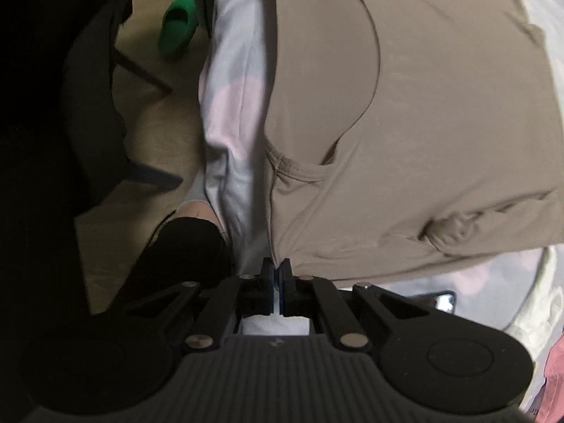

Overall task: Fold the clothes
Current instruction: 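Lower the taupe top flat onto the bed with both grippers, then open both grippers to release the taupe top on the bed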

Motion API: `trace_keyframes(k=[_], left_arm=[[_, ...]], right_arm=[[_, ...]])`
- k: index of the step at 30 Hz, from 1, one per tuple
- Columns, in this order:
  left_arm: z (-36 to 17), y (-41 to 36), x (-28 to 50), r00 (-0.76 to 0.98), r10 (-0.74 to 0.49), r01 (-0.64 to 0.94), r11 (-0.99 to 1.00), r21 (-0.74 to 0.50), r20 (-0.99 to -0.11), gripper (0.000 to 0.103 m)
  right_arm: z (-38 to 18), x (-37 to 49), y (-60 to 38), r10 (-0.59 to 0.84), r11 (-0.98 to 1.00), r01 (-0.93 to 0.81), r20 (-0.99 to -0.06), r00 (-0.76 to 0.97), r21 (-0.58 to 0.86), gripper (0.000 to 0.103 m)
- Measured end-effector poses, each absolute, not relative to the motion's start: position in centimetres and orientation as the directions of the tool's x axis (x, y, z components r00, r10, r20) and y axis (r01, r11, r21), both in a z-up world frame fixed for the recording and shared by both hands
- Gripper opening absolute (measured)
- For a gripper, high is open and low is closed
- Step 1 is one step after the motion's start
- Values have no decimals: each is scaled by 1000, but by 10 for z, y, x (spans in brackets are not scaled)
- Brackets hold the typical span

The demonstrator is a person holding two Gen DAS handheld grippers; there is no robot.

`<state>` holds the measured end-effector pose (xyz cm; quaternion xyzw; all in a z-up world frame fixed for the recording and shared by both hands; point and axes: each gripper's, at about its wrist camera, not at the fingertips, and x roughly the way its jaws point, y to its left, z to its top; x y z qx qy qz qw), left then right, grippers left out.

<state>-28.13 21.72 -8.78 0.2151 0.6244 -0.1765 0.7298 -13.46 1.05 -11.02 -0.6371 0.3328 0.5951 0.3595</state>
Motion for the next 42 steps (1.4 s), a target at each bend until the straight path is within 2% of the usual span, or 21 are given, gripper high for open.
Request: trace_keyframes(k=[9, 12, 13, 14, 16, 20, 22, 27, 31, 35, 42], left_arm=[[-135, 222, -261, 71, 5, 519, 854, 41, -997, 0], [-146, 222, -258, 61, 9, 511, 859, 39, -998, 1], [-147, 221, -258, 57, 8, 512, 858, 36, -998, 4], [-148, 220, -258, 53, 7, 512, 858, 33, -999, 5], [-145, 220, -258, 53, 1, 514, 857, 28, -999, 15], [-116, 227, -259, 104, -51, 483, 875, 6, -993, 38], [-96, 238, -259, 169, -100, 427, 904, -19, -981, 47], [-62, 288, -248, 345, -139, 216, 974, -66, -928, 49], [-48, 332, -233, 462, -29, 23, 1000, -21, -886, 49], [-49, 369, -215, 501, 113, -174, 984, 27, -858, 49], [-63, 424, -177, 475, 270, -426, 903, 49, -838, 49]], right_arm=[[-142, -128, 13, -15, -458, -889, -999, 40, -29, 5], [-143, -127, 13, -12, -440, -898, -1000, 21, -14, 12], [-141, -127, 12, -12, -439, -898, -1000, 15, -8, 17], [-138, -127, 11, -14, -443, -897, -1000, 4, 2, 27], [-129, -126, 9, -7, -442, -897, -1000, -9, 11, 35], [-91, -110, 6, 78, -372, -928, -997, -25, -6, 39], [-72, -93, 5, 140, -295, -955, -990, -25, -17, 40], [-41, -41, 9, 286, -27, -998, -957, 50, -60, 40], [-37, -3, 13, 359, 205, -973, -917, 175, -105, 40], [-39, 40, 17, 395, 406, -910, -882, 256, -82, 40], [-57, 111, 35, 448, 661, -747, -834, 322, 67, 40]])
